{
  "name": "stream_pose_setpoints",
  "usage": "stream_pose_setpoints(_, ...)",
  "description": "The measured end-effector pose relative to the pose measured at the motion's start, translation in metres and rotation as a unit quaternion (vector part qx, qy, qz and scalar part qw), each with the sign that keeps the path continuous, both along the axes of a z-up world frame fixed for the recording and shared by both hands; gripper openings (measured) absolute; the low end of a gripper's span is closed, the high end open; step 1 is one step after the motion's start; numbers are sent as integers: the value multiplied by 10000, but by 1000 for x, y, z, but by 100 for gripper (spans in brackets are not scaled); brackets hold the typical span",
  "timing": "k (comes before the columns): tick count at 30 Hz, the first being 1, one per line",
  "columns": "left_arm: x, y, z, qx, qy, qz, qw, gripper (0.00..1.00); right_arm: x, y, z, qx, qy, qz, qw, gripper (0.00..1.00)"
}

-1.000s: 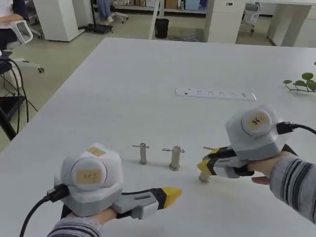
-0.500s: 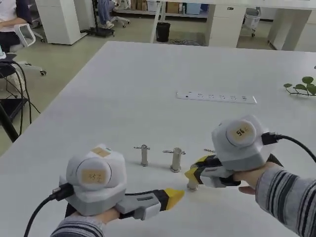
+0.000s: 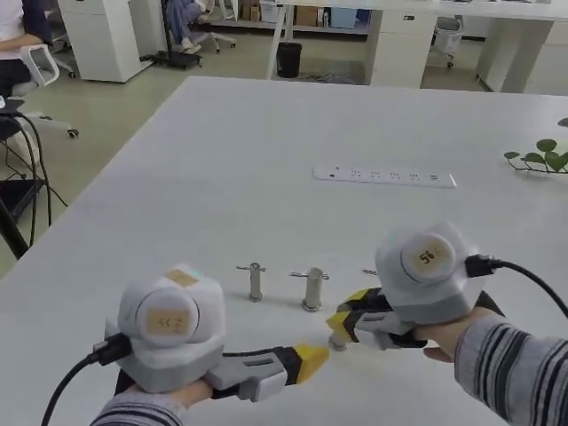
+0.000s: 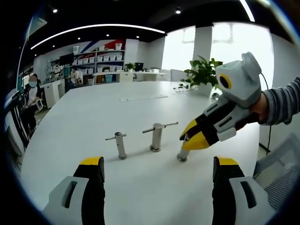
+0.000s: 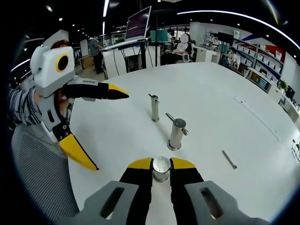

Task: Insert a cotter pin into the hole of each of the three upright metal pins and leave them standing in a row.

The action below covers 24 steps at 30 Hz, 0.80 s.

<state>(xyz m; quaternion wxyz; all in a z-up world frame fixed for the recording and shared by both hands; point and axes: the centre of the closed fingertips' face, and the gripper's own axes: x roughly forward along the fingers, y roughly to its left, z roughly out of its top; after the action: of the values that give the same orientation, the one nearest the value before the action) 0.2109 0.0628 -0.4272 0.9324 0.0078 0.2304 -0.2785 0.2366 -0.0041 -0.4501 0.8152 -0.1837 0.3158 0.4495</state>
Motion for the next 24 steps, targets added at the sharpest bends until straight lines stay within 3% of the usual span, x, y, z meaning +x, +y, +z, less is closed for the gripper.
stream_pose_setpoints(12, -2, -5, 0, 13, 16, -130, 9999, 95, -1, 0, 1, 219, -56, 138, 9996, 9)
stream_pose_setpoints(15, -3, -7, 0, 73, -15, -197, 9998, 95, -2, 0, 2, 291, -3, 116, 9995, 14)
stream_pose_setpoints(24, -3, -6, -1, 159, -44, -201, 9997, 96, -12, -18, 11, 158, -20, 278, 9995, 22)
